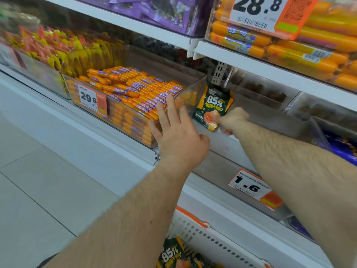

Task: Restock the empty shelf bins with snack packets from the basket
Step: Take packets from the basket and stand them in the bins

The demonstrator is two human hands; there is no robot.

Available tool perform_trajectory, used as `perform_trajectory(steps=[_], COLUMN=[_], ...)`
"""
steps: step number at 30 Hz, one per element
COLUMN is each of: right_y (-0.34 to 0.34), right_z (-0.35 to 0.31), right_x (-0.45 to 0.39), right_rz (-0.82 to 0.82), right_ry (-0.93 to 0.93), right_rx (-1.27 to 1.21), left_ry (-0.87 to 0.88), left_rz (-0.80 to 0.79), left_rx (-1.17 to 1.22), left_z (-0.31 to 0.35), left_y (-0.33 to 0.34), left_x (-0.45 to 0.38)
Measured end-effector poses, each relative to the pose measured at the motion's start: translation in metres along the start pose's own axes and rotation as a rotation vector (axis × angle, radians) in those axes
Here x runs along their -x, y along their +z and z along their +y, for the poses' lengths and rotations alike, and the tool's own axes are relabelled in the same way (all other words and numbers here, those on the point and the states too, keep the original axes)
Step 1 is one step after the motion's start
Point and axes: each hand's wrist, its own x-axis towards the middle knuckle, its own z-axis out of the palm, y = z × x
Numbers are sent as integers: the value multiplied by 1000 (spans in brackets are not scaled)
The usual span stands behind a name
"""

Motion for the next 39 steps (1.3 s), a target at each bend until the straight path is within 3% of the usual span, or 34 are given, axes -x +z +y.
perform_trajectory(steps=[3,6,8,11,15,18,21,24,27,30,33,36,39], right_y=[-15,-33,-44,-60,-78,-70,-33,15,63,103,127,147,152], right_z=[-1,1,5,12,25,51,96,152,205,240,260,280,285], right_x=[16,46,69,102,156,188,206,221,234,242,250,253,255], right_rz=[-6,36,74,109,88,86,58,-91,-321,-540,-636,-655,-597], right_ry=[-11,-96,-145,-174,-286,-329,-323,-218,-74,71,271,431,394], right_rx=[-84,-227,-333,-516,-610,-627,-579,-375,-114,21,49,-68,-21], left_ry=[74,271,359,446,525,541,516,502,505,507,510,505,502], left_rz=[79,200,24,-262,-334,-475,-788,-1082,-1233,-1254,-1239,-1237,-1232], left_rx=[36,196,295,230,199,75,-160,-417,-527,-527,-516,-500,-488], left_z=[3,10,15,16,15,12,6,-2,-7,-10,-10,-8,-6], left_y=[-4,-14,-20,-18,-16,-19,-16,-8,0,6,10,11,12], left_x=[5,12,21,35,51,61,71,82,91,94,92,89,88])
